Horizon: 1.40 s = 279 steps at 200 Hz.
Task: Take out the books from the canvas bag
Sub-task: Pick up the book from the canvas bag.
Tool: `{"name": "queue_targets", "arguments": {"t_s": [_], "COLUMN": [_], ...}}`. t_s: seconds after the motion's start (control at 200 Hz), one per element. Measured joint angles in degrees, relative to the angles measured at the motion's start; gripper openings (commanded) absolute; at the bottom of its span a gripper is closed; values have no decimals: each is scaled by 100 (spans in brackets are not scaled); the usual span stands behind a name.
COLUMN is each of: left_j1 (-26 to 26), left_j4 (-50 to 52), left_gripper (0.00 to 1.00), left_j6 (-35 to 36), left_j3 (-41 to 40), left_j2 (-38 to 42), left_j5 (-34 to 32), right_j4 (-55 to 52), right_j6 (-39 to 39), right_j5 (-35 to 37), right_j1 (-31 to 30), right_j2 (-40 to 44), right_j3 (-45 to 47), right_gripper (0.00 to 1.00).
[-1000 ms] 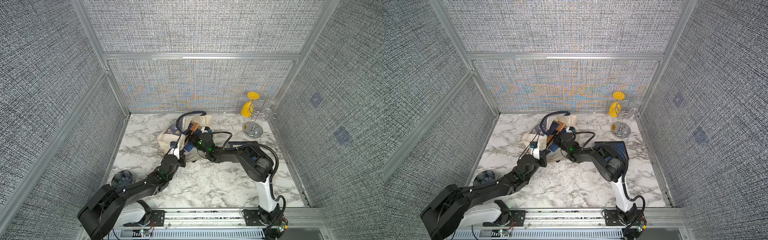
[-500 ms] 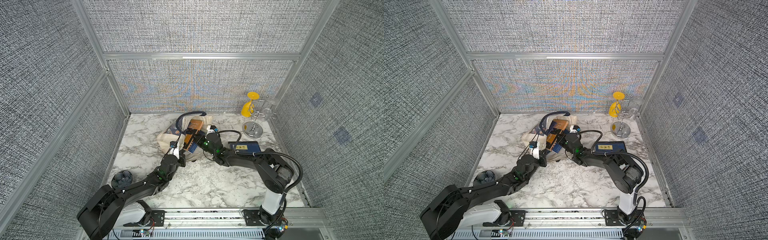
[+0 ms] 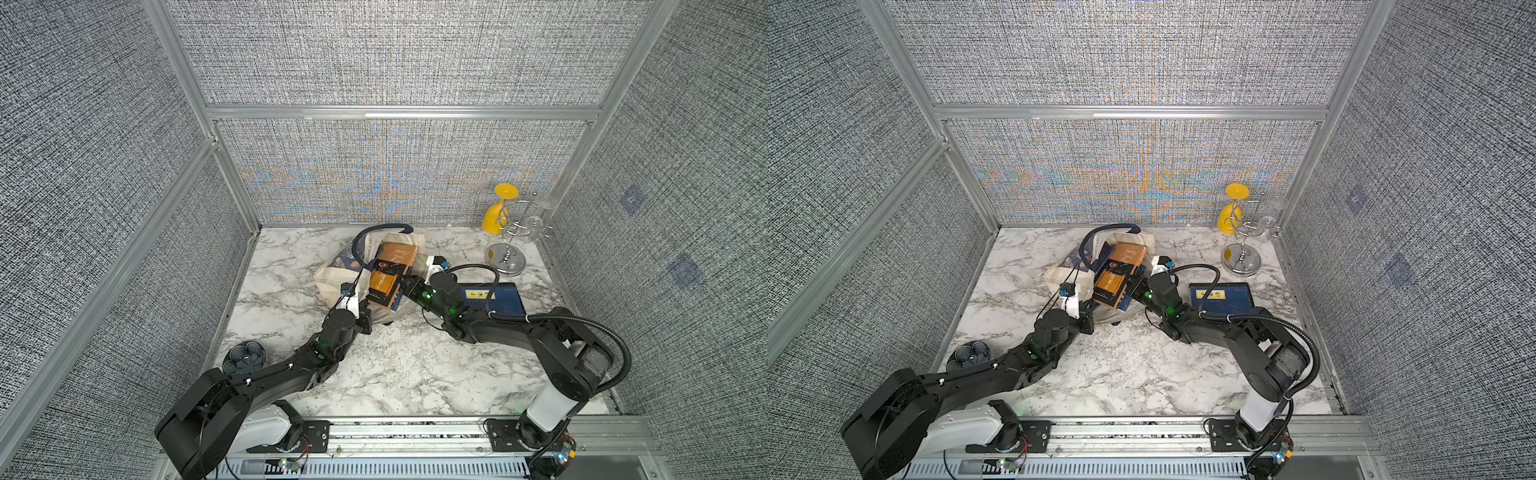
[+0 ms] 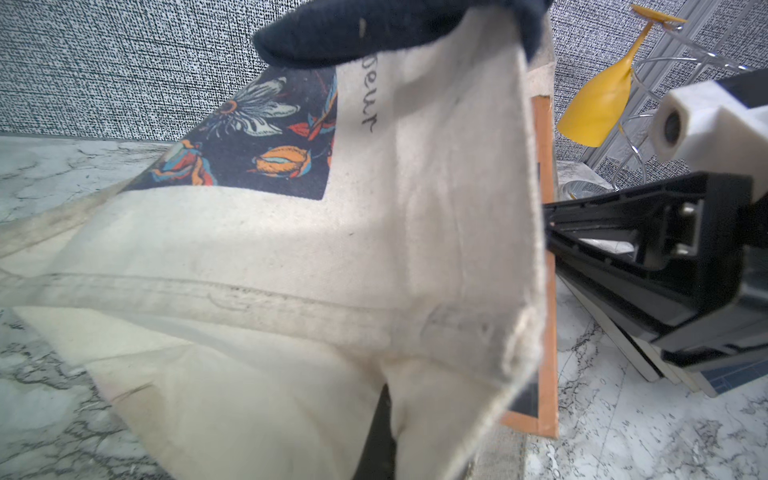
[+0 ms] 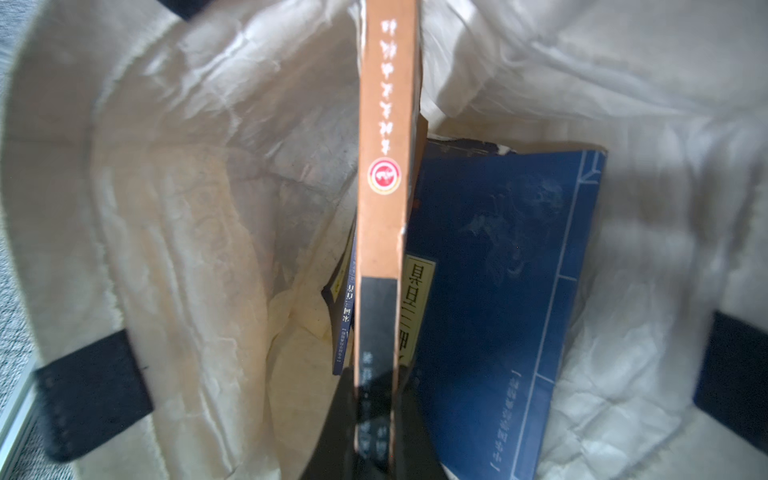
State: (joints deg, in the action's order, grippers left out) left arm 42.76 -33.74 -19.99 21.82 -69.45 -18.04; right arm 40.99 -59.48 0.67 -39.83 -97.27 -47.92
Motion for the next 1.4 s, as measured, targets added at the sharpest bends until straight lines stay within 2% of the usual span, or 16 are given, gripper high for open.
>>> {"name": "queue_targets", "arguments": {"t_s": [0.23,0.66,1.146,1.396], "left_j1": [0,0,0,0], "left_j4": [-2,0,2,2], "left_gripper": [0,0,0,0], "left_j6": [-7,-17,-17,-17], "left_j3": [0,0,13,13], "left_j2": [-9,-4,-9,-13], "left_j5": [0,0,-4,-2], "right_j4": [177,-166,-1064,-1923], "right_j6": [420,1064,1508,1519], "right_j5": [-398,-302,245,1235], "right_j1": [9,59,348,466], "right_j2": [306,1392,3602,5077], "right_j3": [122,730,1427,1862], "right_gripper": [0,0,0,0]}}
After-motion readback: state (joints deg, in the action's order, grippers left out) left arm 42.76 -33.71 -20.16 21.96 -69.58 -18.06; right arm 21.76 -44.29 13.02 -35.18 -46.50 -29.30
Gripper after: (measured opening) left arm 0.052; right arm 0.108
